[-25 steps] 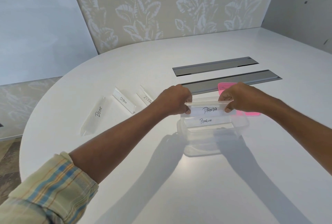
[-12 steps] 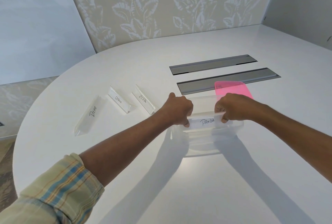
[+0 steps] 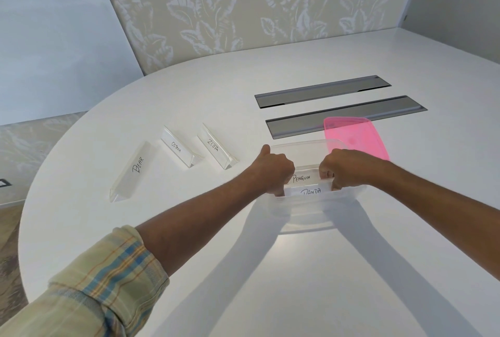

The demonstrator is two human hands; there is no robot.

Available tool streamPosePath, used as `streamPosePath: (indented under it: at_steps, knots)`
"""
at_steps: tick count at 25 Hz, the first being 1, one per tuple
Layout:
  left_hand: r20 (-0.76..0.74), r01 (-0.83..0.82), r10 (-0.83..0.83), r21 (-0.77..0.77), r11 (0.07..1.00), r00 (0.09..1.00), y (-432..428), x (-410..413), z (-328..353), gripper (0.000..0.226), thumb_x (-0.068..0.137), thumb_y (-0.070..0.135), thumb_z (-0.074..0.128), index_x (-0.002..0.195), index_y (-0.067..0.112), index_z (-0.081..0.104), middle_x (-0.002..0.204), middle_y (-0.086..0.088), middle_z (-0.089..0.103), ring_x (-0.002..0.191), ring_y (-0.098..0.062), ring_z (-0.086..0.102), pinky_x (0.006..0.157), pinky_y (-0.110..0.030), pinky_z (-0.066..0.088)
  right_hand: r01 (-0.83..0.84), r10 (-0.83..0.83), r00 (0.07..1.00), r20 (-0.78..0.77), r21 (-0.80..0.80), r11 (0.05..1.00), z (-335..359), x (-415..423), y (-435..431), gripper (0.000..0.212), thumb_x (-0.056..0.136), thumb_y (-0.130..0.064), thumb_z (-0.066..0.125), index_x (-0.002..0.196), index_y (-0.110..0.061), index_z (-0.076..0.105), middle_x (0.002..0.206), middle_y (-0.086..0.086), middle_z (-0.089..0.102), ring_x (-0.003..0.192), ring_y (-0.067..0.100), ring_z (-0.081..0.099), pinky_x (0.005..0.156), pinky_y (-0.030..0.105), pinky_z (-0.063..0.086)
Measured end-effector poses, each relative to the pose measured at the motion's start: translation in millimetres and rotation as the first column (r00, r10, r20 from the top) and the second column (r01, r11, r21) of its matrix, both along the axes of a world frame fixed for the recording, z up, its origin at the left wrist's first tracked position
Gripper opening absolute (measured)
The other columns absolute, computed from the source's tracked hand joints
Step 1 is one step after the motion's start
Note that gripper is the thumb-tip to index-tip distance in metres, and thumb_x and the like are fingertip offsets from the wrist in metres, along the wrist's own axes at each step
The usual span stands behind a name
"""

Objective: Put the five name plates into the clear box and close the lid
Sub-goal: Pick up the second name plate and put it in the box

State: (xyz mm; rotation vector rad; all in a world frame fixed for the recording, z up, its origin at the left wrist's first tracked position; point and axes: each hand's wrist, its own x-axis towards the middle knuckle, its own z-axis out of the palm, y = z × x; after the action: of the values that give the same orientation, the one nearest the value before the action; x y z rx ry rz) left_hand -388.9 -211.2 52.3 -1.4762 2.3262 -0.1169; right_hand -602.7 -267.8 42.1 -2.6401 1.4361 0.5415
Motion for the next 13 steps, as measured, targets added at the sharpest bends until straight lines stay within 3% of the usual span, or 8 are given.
streamPosePath:
  at_steps: [1, 4, 6, 13]
  knots:
    - [-0.007, 0.004, -0.004, 0.004, 1.000, 1.000, 0, 0, -1, 0.013, 0.077, 0.021, 0.078, 0.080, 0.021, 0.065, 0.066, 0.006, 0.046, 0.085, -0.026, 0.067, 0.094, -0.042, 0.032, 0.000, 0.000, 1.000, 0.002, 0.003, 1.000, -1, -1, 0, 0.039, 0.081, -0.021, 0.084, 0.118, -0.024, 0.073, 0.113, -0.001, 0.070, 0.094, 0.025, 0.070, 0.076, 0.033, 0.056]
    - [-0.020, 0.006, -0.006, 0.001, 1.000, 1.000, 0, 0, -7, 0.019, 0.079, 0.017, 0.073, 0.097, 0.023, 0.073, 0.083, 0.004, 0.065, 0.090, -0.025, 0.071, 0.100, -0.043, 0.034, -0.012, 0.012, 1.000, 0.013, 0.005, 1.000, -4, -2, 0, 0.035, 0.081, -0.019, 0.082, 0.116, -0.025, 0.074, 0.110, -0.002, 0.071, 0.089, 0.023, 0.069, 0.073, 0.032, 0.055]
    - [-0.017, 0.011, -0.011, -0.004, 1.000, 1.000, -1, -1, -8, 0.018, 0.080, 0.018, 0.073, 0.097, 0.023, 0.073, 0.093, 0.003, 0.072, 0.092, -0.024, 0.071, 0.101, -0.043, 0.035, -0.021, 0.021, 1.000, 0.013, -0.002, 1.000, -5, -3, 0, 0.034, 0.081, -0.018, 0.081, 0.114, -0.026, 0.074, 0.109, -0.003, 0.071, 0.091, 0.023, 0.070, 0.074, 0.032, 0.057]
    - [-0.076, 0.004, -0.003, 0.005, 1.000, 0.997, -9, 5, -15, 0.024, 0.080, 0.032, 0.079, 0.103, 0.027, 0.074, 0.096, 0.005, 0.073, 0.097, -0.019, 0.070, 0.098, -0.043, 0.033, -0.005, 0.004, 0.999, 0.050, 0.036, 0.999, -5, -3, -1, 0.031, 0.081, -0.015, 0.082, 0.110, -0.024, 0.075, 0.107, -0.004, 0.074, 0.090, 0.020, 0.071, 0.076, 0.034, 0.061]
